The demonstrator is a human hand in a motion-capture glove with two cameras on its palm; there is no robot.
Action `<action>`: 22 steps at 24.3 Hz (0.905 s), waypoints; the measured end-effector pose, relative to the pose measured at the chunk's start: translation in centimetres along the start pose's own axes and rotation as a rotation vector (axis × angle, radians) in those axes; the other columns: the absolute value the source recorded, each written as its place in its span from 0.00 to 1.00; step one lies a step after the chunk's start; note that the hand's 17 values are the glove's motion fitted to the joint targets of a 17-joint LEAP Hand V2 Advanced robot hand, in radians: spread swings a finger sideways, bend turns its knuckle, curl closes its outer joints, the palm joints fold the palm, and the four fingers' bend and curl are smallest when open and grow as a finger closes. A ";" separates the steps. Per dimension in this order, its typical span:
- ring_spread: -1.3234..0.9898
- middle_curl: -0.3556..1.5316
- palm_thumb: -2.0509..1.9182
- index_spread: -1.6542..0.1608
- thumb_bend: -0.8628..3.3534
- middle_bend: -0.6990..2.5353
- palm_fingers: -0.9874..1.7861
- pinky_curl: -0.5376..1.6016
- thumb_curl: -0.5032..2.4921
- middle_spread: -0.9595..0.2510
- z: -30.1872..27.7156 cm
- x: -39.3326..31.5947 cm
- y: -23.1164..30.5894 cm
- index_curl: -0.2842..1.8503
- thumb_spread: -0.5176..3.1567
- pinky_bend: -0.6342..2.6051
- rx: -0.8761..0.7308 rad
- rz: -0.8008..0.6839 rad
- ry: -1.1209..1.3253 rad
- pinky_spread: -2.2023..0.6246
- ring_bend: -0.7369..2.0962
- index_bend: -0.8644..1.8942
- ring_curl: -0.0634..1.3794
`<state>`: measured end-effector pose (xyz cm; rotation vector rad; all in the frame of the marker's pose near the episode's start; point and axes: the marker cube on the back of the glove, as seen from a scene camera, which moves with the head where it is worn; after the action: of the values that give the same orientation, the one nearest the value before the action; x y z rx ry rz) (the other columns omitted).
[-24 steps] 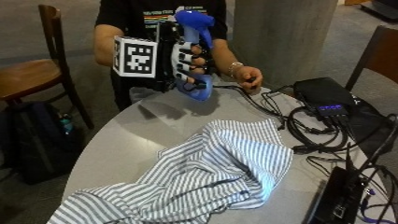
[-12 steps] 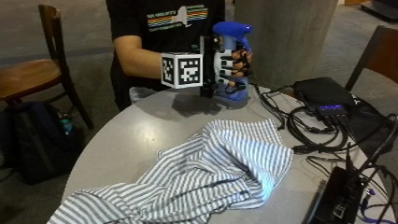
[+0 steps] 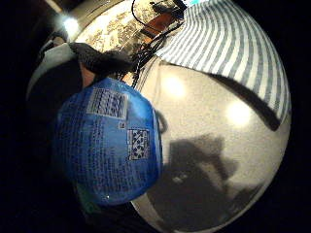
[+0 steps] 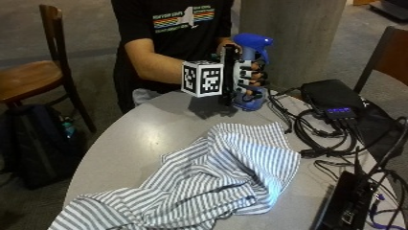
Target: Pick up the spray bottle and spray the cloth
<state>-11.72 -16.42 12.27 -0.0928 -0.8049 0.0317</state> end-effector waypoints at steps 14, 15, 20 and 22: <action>0.56 0.44 0.73 0.79 0.20 0.31 0.68 0.42 0.35 0.77 -6.0 1.1 4.4 0.35 0.40 0.32 0.071 -0.102 0.295 0.84 0.36 0.32 0.33; 0.56 0.44 0.73 0.79 0.20 0.31 0.68 0.42 0.35 0.77 -7.3 1.4 5.2 0.35 0.40 0.32 0.096 -0.109 0.356 0.84 0.36 0.33 0.33; 0.56 0.44 0.73 0.78 0.20 0.31 0.69 0.41 0.34 0.78 -13.5 3.0 9.4 0.32 0.41 0.32 0.226 -0.111 0.617 0.83 0.36 0.34 0.32; 0.56 0.44 0.73 0.78 0.20 0.31 0.69 0.41 0.34 0.78 -15.7 3.7 11.1 0.31 0.42 0.32 0.261 -0.087 0.690 0.83 0.37 0.34 0.32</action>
<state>2.23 -6.25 3.06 0.1730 -0.1103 0.0198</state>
